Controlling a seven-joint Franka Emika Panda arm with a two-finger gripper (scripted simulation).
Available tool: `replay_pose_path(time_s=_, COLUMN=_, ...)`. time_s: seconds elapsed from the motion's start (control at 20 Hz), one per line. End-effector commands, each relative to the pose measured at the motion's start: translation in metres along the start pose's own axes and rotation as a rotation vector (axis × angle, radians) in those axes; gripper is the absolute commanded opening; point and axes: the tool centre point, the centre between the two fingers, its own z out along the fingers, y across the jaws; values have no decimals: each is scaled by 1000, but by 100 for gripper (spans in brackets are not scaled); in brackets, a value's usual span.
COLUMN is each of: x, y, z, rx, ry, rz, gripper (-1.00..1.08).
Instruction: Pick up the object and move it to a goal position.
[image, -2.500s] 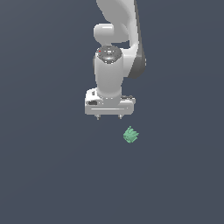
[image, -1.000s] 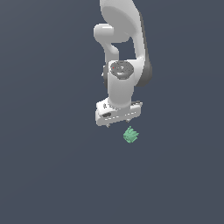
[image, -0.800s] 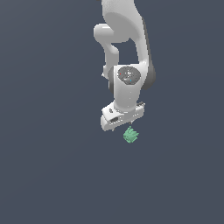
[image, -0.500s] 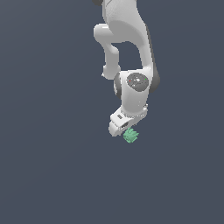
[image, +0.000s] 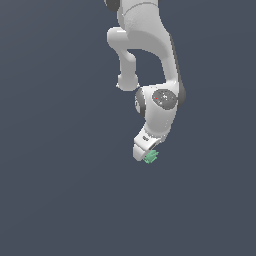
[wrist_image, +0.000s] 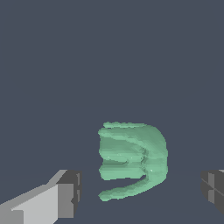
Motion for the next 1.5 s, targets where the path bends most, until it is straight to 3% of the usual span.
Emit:
replay_pose_path(time_s=0.0, x=1, y=-1, z=1, rx=0, ry=1, rz=-10, gripper=100)
replay_pose_path(time_s=0.9, x=1, y=-1, z=51, rx=0, ry=1, rz=-11, gripper=100)
replay_pose_path(time_s=0.95, x=1, y=-1, z=51, rx=0, ry=1, rz=-11, gripper=-100)
replay_pose_path(time_s=1.45, x=1, y=0, z=50, rx=-1, ry=0, rz=-10, gripper=-100)
